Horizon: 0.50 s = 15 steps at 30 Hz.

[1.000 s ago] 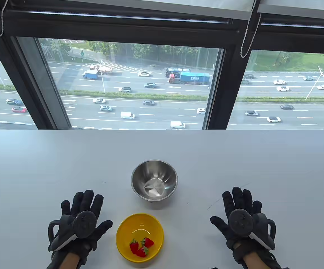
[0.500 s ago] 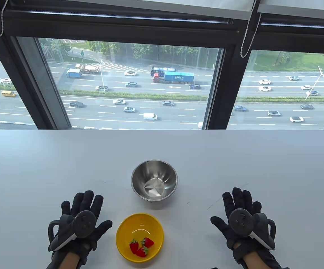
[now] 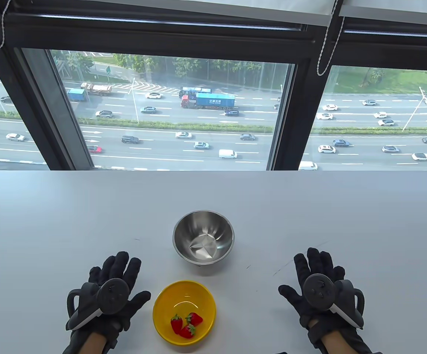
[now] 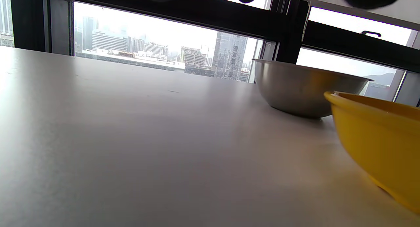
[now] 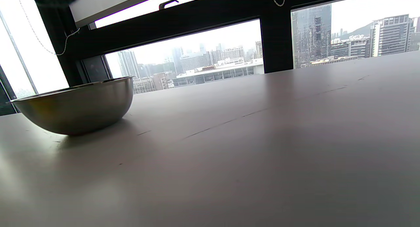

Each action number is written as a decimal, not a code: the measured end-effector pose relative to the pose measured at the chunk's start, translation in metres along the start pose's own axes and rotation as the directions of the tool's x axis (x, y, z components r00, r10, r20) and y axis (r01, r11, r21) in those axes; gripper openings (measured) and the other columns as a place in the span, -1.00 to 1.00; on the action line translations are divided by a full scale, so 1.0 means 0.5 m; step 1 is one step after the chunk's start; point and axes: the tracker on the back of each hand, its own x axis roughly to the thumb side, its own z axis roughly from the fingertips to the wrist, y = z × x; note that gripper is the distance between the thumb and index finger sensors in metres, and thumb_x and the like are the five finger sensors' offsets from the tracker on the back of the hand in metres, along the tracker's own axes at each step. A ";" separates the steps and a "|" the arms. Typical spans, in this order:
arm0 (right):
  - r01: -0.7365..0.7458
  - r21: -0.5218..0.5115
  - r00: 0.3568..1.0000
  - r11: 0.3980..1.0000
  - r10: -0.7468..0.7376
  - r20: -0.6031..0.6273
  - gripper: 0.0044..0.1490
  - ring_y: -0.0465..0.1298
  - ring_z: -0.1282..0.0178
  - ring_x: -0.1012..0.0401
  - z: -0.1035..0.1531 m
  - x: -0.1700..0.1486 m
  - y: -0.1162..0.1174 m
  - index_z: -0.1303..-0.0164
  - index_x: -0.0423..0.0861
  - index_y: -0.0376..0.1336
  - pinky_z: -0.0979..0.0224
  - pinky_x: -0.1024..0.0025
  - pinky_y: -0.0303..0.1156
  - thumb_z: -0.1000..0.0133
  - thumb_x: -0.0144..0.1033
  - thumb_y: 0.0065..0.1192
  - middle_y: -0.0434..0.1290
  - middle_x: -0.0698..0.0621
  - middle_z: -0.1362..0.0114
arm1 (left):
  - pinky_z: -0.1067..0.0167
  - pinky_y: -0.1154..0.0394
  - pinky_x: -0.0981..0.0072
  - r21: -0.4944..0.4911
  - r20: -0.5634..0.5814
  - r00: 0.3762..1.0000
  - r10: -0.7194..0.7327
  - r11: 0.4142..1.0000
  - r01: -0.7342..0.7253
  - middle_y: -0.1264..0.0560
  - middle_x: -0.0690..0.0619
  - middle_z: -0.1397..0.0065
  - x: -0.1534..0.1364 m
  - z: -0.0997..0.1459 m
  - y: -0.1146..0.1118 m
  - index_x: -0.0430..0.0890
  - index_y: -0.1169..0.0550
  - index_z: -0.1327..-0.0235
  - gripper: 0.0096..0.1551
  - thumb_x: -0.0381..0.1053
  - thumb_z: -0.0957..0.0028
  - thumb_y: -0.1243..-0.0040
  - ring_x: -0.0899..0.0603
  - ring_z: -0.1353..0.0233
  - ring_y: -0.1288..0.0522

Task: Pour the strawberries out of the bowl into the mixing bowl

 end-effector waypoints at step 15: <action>0.010 0.025 1.000 1.000 -0.010 0.000 0.15 -0.24 -0.68 -0.26 0.000 -0.001 0.002 -0.60 0.03 -0.19 -0.49 -0.48 -0.25 0.08 0.43 -0.02 -0.35 -0.16 -0.70 | -0.45 -0.15 -0.48 -0.034 0.103 0.995 -0.015 0.999 0.019 -0.08 0.01 -0.75 0.039 -0.003 -0.015 0.32 -0.10 -0.54 -0.06 0.19 0.09 -0.30 -0.32 -0.66 -0.30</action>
